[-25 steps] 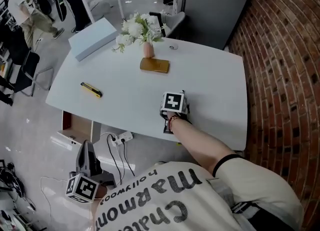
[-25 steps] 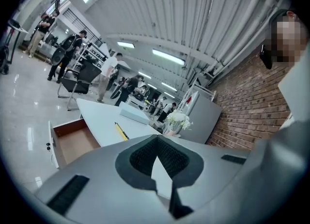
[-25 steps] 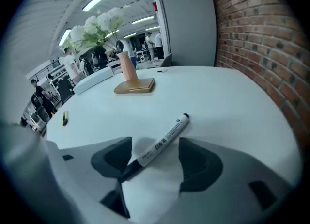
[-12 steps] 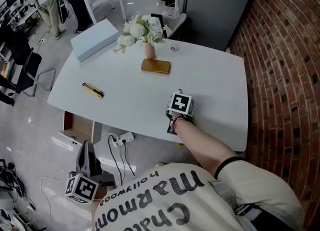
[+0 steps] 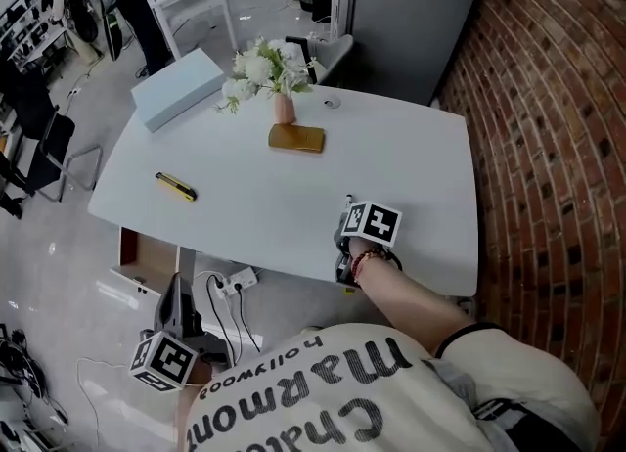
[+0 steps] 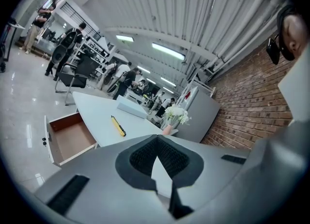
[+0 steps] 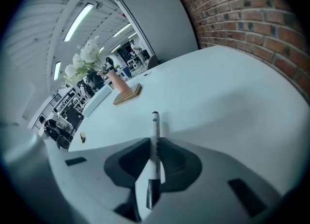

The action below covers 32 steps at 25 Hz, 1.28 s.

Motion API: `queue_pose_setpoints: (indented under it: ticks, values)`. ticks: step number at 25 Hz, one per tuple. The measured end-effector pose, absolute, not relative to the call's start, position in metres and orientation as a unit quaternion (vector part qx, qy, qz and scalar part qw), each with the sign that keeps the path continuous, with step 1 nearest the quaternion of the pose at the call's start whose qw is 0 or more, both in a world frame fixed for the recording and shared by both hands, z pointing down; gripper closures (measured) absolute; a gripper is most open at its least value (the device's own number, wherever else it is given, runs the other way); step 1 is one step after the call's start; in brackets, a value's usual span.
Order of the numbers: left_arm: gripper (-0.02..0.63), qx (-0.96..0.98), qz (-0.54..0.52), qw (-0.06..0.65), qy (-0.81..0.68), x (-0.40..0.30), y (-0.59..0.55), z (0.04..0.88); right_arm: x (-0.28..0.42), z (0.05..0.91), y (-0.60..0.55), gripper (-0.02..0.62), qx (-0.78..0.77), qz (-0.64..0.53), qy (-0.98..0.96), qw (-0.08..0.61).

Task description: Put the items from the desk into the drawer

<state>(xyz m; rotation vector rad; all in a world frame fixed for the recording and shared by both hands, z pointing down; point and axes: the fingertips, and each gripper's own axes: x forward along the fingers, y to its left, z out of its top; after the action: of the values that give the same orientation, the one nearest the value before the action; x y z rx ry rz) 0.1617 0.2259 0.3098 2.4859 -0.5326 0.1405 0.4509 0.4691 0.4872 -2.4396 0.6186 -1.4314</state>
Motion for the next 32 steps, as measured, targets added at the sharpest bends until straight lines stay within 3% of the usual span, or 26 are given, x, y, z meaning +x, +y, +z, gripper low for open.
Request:
queue_pose_setpoints:
  ticks: [9, 19, 32]
  values:
    - [0.604, 0.930, 0.030, 0.304, -0.202, 0.154, 0.228, 0.305, 0.409, 0.433, 0.412, 0.528, -0.800, -0.456, 0.347, 0.178]
    - [0.604, 0.916, 0.002, 0.301, -0.264, 0.099, 0.211, 0.294, 0.356, 0.357, 0.325, 0.528, -0.736, -0.428, 0.476, 0.223]
    - [0.604, 0.888, -0.029, 0.306, -0.343, 0.036, 0.178, 0.303, 0.302, 0.337, 0.240, 0.528, -0.685, -0.420, 0.564, 0.192]
